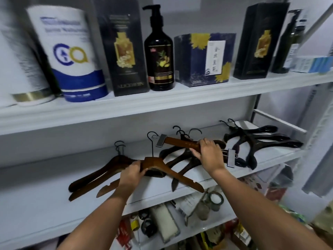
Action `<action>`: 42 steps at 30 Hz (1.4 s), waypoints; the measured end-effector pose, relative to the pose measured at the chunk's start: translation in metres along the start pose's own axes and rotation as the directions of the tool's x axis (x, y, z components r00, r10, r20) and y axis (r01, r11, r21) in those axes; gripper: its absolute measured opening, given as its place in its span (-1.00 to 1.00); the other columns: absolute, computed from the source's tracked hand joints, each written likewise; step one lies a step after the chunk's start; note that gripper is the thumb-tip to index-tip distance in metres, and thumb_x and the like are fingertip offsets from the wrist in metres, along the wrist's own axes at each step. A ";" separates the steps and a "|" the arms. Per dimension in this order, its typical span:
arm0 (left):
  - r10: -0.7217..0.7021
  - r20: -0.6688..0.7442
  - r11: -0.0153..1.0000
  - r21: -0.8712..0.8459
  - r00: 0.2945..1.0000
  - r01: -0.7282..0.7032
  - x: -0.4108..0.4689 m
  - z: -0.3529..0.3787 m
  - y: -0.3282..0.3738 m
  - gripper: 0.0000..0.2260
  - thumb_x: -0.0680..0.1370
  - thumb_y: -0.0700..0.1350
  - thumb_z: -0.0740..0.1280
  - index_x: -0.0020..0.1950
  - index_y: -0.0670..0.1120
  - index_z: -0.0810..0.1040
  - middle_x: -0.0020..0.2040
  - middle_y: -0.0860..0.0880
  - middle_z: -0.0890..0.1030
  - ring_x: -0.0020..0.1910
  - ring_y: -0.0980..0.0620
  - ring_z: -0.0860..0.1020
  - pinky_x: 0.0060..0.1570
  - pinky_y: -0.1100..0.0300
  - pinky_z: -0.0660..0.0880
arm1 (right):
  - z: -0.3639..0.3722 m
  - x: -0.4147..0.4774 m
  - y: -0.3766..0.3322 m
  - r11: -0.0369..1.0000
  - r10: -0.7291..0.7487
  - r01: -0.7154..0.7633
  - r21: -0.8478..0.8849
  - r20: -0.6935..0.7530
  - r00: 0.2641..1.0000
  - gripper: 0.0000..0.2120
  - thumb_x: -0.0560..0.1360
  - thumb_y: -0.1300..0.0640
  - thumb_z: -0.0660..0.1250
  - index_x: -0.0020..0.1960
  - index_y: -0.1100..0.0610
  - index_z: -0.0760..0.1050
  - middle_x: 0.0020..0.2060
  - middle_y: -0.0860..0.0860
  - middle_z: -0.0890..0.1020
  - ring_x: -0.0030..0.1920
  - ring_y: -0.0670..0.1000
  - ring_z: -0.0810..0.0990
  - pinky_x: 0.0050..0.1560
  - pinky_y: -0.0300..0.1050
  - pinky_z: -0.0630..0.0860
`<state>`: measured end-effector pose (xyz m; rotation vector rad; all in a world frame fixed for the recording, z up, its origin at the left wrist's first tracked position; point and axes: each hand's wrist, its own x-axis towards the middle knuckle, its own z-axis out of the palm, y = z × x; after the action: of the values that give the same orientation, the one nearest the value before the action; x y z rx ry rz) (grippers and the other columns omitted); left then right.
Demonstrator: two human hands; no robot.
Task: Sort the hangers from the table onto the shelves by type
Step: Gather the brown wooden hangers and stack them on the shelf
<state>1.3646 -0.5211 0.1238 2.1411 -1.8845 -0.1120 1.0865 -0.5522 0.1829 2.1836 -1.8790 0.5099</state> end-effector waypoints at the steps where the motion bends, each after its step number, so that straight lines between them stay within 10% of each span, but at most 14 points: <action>1: -0.024 -0.005 1.000 -0.012 1.000 0.024 -0.006 -0.003 -0.007 -0.68 0.58 0.12 0.21 0.20 -0.06 0.43 0.13 -0.07 0.57 0.08 -0.09 0.58 -0.06 0.10 0.45 | 0.001 0.001 -0.006 1.000 -0.023 0.023 0.021 0.003 1.000 -0.52 0.57 -0.23 0.11 0.17 0.16 0.48 0.08 0.09 0.56 0.12 0.11 0.52 0.10 -0.01 0.40; 18: -0.193 -0.183 0.981 0.001 0.964 0.196 -0.073 -0.031 -0.074 -0.70 0.57 0.15 0.22 0.14 -0.04 0.46 0.05 -0.03 0.61 0.02 -0.10 0.60 -0.15 0.12 0.43 | 0.033 -0.012 -0.096 0.958 -0.243 0.235 0.167 0.027 0.970 -0.50 0.58 -0.24 0.09 0.21 0.14 0.47 0.12 0.05 0.55 0.16 0.07 0.49 0.13 -0.05 0.40; 42: -0.153 0.113 0.960 -0.221 0.982 0.175 -0.007 0.030 -0.163 -0.71 0.56 0.17 0.19 0.15 0.01 0.42 -0.01 0.03 0.57 -0.02 0.01 0.57 0.01 0.11 0.51 | 0.090 0.008 -0.164 0.996 -0.041 0.034 0.077 0.096 0.995 -0.55 0.57 -0.22 0.12 0.18 0.13 0.46 0.09 0.06 0.52 0.13 0.07 0.48 0.13 -0.05 0.39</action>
<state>1.5126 -0.5022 0.0511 2.1599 -1.6466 -0.4523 1.2599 -0.5675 0.1139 2.3275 -1.8919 0.4828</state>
